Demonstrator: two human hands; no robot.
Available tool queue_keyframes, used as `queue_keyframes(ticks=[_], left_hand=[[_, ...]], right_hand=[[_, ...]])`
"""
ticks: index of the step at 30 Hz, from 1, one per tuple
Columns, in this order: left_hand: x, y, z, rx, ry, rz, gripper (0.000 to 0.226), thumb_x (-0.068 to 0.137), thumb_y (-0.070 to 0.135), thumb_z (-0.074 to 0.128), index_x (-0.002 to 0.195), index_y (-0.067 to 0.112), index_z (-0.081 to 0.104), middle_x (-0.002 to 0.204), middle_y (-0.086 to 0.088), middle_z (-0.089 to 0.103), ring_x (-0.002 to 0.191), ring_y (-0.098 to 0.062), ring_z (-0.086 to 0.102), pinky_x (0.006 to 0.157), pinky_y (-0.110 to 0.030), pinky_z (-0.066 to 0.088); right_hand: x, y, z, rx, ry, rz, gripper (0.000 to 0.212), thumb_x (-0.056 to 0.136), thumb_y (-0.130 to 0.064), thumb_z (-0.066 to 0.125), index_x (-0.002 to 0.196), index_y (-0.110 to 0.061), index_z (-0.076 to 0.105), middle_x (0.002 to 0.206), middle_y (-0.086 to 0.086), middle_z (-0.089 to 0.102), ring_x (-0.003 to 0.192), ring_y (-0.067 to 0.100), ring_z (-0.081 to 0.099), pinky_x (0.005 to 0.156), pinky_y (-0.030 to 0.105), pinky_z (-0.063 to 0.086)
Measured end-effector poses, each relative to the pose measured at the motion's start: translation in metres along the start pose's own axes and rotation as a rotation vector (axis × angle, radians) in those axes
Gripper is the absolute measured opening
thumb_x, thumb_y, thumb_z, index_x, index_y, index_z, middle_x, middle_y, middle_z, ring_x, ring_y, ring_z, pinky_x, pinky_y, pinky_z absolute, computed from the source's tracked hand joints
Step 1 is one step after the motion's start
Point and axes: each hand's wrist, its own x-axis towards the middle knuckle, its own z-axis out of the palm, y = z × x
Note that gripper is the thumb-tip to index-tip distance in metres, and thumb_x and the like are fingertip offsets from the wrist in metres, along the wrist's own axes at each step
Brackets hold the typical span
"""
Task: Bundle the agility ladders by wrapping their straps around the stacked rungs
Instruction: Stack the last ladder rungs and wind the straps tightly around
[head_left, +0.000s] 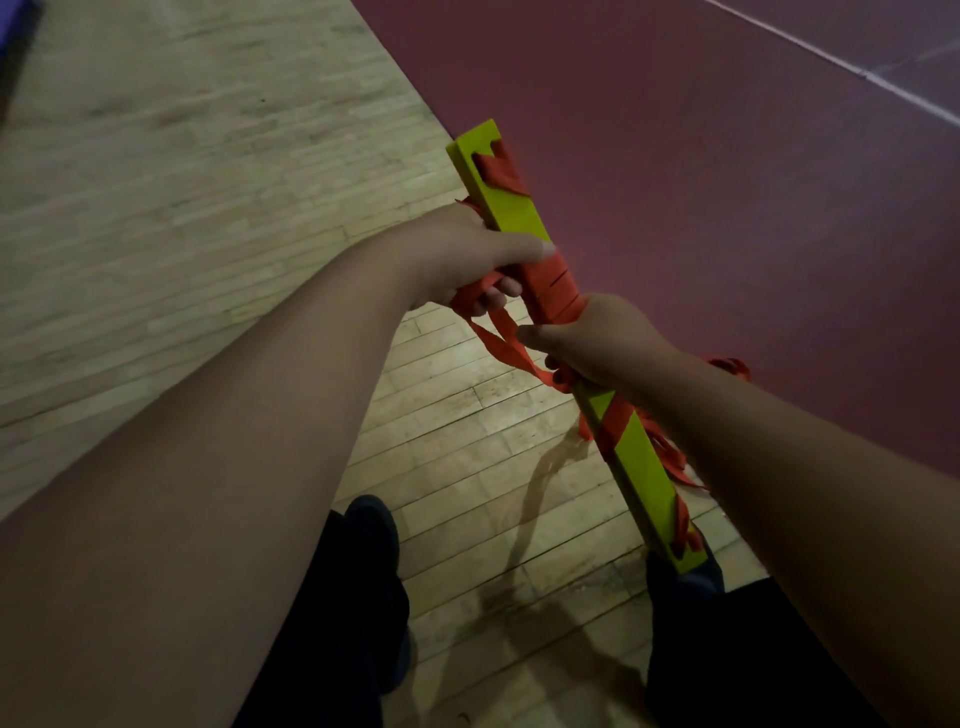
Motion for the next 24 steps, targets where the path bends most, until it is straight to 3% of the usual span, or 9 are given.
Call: queue_keyframes(ticks=[2, 7, 12, 17, 20, 24], left_hand=[[0.001, -0.005, 0.0, 0.013, 0.029, -0.011, 0.046, 0.093, 0.052, 0.082, 0.112, 0.011, 0.079, 0.083, -0.004, 0.077, 0.065, -0.013, 0.067, 0.059, -0.028, 0.058], [0.001, -0.003, -0.006, -0.054, 0.068, 0.016, 0.055, 0.088, 0.062, 0.083, 0.111, 0.012, 0.078, 0.076, 0.0, 0.072, 0.061, -0.011, 0.062, 0.06, -0.03, 0.056], [-0.001, 0.003, -0.008, -0.024, 0.094, 0.017, 0.066, 0.085, 0.078, 0.074, 0.108, 0.016, 0.08, 0.083, -0.002, 0.081, 0.062, -0.01, 0.063, 0.063, -0.03, 0.057], [0.0, 0.001, -0.007, -0.056, 0.076, 0.033, 0.066, 0.085, 0.075, 0.076, 0.11, 0.014, 0.079, 0.079, 0.0, 0.078, 0.061, -0.011, 0.062, 0.061, -0.03, 0.055], [-0.004, 0.003, -0.012, -0.088, 0.052, 0.104, 0.054, 0.091, 0.069, 0.074, 0.099, 0.015, 0.077, 0.07, 0.002, 0.069, 0.057, -0.011, 0.055, 0.061, -0.027, 0.052], [-0.005, 0.003, -0.016, -0.217, -0.017, 0.196, 0.049, 0.095, 0.066, 0.071, 0.096, 0.017, 0.075, 0.072, 0.0, 0.064, 0.056, -0.01, 0.049, 0.06, -0.026, 0.047]], right_hand=[[-0.001, 0.0, 0.002, -0.046, 0.009, -0.017, 0.045, 0.087, -0.052, 0.084, 0.108, -0.017, 0.066, 0.089, 0.007, 0.079, 0.071, 0.022, 0.079, 0.061, 0.033, 0.066], [-0.009, -0.008, -0.009, 0.059, -0.082, -0.081, 0.052, 0.086, -0.057, 0.084, 0.109, -0.015, 0.066, 0.088, 0.01, 0.079, 0.07, 0.024, 0.08, 0.063, 0.032, 0.064], [-0.017, -0.017, -0.013, 0.099, -0.049, -0.15, 0.058, 0.085, -0.061, 0.082, 0.107, -0.009, 0.067, 0.08, 0.007, 0.08, 0.068, 0.026, 0.08, 0.074, 0.044, 0.068], [-0.022, -0.015, -0.01, 0.1, -0.018, -0.177, 0.054, 0.084, -0.057, 0.085, 0.107, -0.011, 0.067, 0.086, 0.012, 0.079, 0.069, 0.026, 0.08, 0.07, 0.04, 0.068], [-0.024, -0.019, -0.021, 0.289, -0.132, -0.215, 0.044, 0.089, -0.046, 0.083, 0.116, -0.015, 0.066, 0.1, 0.019, 0.077, 0.076, 0.029, 0.079, 0.065, 0.035, 0.065], [-0.025, -0.022, -0.031, 0.456, -0.429, -0.22, 0.045, 0.093, -0.04, 0.068, 0.127, -0.011, 0.062, 0.103, 0.018, 0.078, 0.09, 0.032, 0.076, 0.078, 0.04, 0.062]])
